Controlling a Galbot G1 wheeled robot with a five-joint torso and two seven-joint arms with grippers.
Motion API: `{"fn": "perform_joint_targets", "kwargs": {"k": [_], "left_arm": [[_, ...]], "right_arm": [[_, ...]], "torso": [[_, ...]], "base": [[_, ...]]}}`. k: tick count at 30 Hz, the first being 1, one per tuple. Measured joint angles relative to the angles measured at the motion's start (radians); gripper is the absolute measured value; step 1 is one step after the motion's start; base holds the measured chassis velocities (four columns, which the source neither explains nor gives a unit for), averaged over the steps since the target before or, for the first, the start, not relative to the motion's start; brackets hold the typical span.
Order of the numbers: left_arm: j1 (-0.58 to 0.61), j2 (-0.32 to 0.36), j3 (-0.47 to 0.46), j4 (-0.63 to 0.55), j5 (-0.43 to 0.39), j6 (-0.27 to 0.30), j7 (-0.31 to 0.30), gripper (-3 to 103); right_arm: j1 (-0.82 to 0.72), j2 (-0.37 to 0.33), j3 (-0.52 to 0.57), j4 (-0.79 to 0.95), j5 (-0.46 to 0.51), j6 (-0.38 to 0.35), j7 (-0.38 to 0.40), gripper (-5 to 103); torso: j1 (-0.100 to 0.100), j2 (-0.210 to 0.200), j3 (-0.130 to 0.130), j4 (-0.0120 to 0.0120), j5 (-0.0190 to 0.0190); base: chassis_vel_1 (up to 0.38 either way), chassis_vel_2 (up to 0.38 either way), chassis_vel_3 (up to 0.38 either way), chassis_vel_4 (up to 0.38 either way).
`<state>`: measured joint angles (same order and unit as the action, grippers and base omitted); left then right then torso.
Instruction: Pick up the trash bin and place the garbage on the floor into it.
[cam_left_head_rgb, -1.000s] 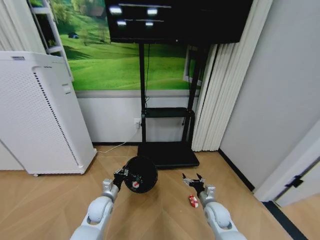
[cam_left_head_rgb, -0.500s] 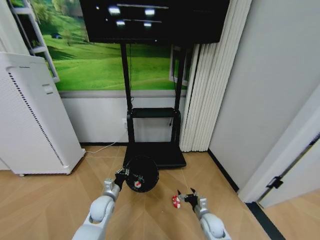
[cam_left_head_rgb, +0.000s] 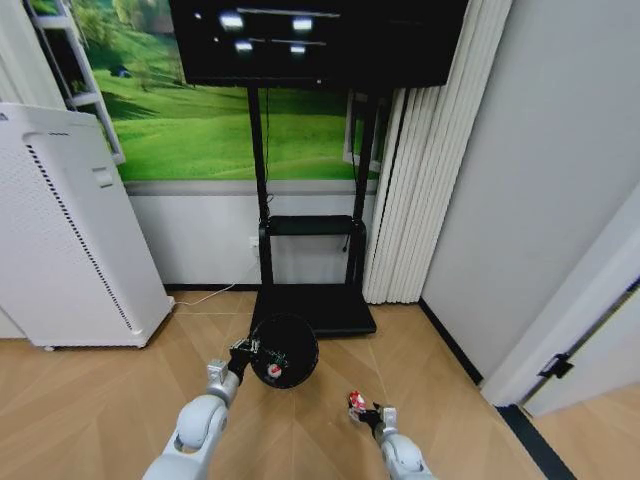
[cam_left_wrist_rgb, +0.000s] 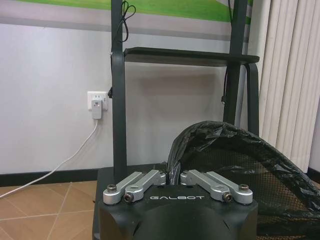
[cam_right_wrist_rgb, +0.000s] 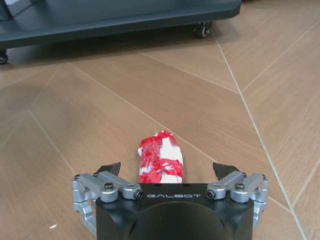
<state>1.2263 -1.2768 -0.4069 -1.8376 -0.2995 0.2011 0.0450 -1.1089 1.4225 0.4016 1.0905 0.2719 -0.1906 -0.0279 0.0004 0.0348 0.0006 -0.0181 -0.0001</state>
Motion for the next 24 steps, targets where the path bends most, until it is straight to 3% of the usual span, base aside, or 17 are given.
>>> {"fn": "perform_joint_targets", "kwargs": {"k": [10, 16, 19, 24], "left_arm": [[0.000, 0.006, -0.004, -0.011, -0.027, -0.001, 0.002, 7], [0.002, 0.007, -0.012, -0.012, -0.044, -0.001, 0.004, 7], [-0.003, 0.006, -0.012, -0.012, -0.049, 0.000, 0.002, 7], [-0.010, 0.001, -0.005, -0.004, -0.047, 0.003, 0.000, 7]], "right_arm": [[0.038, 0.021, -0.003, -0.071, -0.017, 0.021, -0.003, 103], [0.055, 0.024, -0.009, -0.097, -0.023, 0.029, -0.008, 84], [0.066, 0.023, -0.012, -0.113, -0.024, 0.034, -0.010, 68], [0.070, 0.017, -0.017, -0.121, -0.020, 0.042, -0.011, 56]], "torso": [[0.000, 0.000, 0.000, 0.0001, 0.0001], [0.000, 0.000, 0.000, 0.0001, 0.0001], [0.000, 0.000, 0.000, 0.0001, 0.0001], [0.000, 0.000, 0.000, 0.0001, 0.0001]], "base": [[0.000, 0.000, 0.000, 0.000], [0.000, 0.000, 0.000, 0.000], [0.000, 0.000, 0.000, 0.000], [0.000, 0.000, 0.000, 0.000]]}}
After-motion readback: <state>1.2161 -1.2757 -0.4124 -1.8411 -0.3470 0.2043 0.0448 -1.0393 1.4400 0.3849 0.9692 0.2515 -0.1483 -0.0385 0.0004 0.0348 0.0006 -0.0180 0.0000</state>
